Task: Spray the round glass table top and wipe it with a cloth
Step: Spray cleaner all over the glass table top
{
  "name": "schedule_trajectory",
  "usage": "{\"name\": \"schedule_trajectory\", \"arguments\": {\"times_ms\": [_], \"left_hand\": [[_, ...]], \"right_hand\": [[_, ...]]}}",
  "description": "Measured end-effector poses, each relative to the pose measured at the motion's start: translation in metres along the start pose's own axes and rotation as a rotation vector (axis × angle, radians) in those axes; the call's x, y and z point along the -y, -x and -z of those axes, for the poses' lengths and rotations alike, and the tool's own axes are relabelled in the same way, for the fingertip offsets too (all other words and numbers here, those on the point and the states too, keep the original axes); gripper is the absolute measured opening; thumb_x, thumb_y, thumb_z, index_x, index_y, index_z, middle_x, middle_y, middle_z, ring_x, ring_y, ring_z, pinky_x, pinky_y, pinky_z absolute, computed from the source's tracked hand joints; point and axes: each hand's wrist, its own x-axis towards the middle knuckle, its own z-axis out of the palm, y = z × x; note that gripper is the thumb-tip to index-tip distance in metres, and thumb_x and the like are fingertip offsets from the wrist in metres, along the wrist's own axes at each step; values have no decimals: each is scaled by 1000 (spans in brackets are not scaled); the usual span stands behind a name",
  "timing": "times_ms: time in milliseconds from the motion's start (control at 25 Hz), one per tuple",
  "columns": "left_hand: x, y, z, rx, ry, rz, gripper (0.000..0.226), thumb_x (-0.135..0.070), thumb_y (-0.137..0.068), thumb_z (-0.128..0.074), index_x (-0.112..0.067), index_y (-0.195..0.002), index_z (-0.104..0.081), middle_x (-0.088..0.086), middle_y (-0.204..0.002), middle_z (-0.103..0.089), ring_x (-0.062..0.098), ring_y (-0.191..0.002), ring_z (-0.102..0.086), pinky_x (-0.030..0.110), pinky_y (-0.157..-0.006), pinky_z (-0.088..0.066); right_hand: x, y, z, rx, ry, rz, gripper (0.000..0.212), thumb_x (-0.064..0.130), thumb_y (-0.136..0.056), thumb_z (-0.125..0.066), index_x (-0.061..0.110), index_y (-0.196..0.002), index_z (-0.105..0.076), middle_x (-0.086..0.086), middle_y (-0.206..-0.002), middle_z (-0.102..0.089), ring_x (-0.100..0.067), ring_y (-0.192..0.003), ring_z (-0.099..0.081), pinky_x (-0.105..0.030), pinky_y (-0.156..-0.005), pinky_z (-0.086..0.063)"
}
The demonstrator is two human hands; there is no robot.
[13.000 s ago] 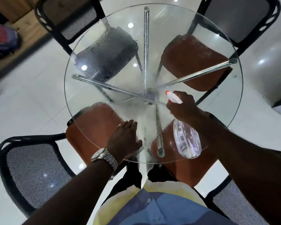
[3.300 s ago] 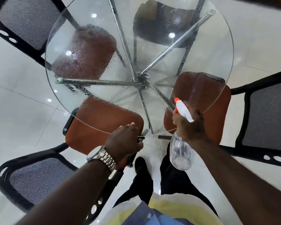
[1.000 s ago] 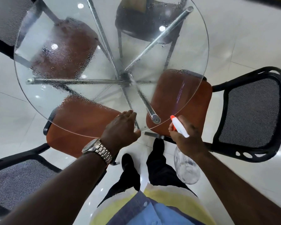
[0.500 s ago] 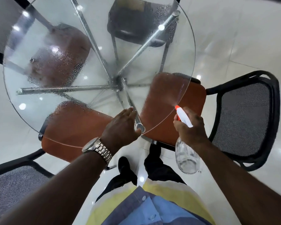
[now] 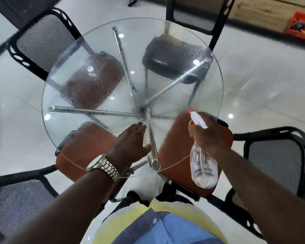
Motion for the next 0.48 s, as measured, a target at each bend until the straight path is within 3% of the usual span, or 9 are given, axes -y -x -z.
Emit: {"name": "schedule_trajectory", "arguments": {"times_ms": [120,240,480], "left_hand": [[15,4,12,-43,16,49,80,-44,-94,-65,-10,-159,-32,9,-168,-29,23,-156,-24,33,-126,-19],[32,17,19,-58,41,109,82,-44,-95,-65,-10,-161,-29,9,-170,-24,22,-157,-21,32,-128,-16],[67,56,20,-113,110,197,80,-41,-94,-65,-9,-159,-32,8,-169,-26,21,-156,-23,32,-128,-19]], "right_hand": [[36,-11,-6,-7,39,129,23,26,-78,-64,21,-100,-71,-6,-96,-70,-32,-96,-67,-49,-91,-60],[67,-22,-23,29,60,210,30,24,-75,-63,14,-103,-72,-4,-92,-72,-31,-92,-67,-49,-89,-60],[109,-24,-74,100,-6,235,51,31,-69,-54,20,-113,-77,-2,-86,-74,-30,-91,-73,-41,-89,-61]]}}
